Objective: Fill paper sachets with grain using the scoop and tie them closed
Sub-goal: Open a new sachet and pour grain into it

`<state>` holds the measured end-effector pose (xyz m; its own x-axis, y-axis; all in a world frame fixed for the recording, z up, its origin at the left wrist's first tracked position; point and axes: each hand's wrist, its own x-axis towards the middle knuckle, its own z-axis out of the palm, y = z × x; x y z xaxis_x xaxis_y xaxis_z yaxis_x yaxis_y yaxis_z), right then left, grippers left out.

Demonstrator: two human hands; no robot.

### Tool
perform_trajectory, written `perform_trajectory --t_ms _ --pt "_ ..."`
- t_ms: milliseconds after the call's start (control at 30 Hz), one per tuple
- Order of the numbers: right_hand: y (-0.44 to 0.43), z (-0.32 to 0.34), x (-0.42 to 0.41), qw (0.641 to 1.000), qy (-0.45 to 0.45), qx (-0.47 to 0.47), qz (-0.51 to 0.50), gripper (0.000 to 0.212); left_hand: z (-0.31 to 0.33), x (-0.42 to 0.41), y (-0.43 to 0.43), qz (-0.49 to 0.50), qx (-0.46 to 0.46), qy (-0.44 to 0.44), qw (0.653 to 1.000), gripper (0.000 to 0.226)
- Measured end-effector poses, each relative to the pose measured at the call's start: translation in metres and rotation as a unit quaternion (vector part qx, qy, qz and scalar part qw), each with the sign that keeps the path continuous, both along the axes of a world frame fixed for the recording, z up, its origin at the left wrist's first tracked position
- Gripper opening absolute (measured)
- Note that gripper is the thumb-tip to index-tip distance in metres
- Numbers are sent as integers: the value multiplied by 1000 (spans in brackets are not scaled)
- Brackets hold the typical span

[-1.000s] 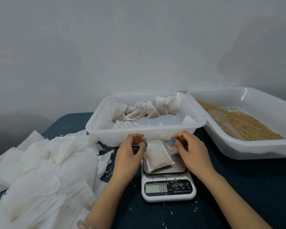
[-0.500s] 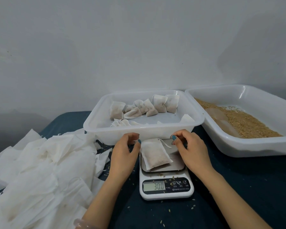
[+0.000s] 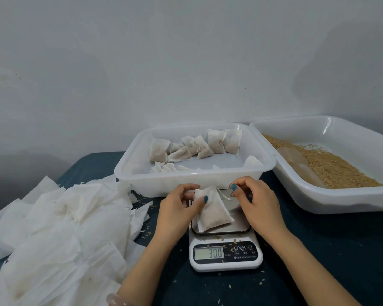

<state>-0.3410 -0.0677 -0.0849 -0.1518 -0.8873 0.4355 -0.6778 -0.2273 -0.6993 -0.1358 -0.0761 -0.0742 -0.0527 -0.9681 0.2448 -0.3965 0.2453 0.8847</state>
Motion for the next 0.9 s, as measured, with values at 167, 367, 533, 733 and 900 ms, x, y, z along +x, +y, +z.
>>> perform_trajectory --t_ms 167,367,533,733,900 --pt "2 3 -2 1000 0 -28 6 5 17 1 4 -84 -38 71 993 3" --pt "4 5 0 999 -9 -39 11 7 75 32 -16 16 -110 152 982 14" --pt "5 5 2 999 -5 -39 22 8 108 77 -63 125 -127 93 980 12" --pt "6 4 2 999 1 -26 27 8 80 101 -89 153 -17 -355 922 9" --pt "5 4 3 999 8 -24 31 8 82 104 -85 158 37 -490 856 24"
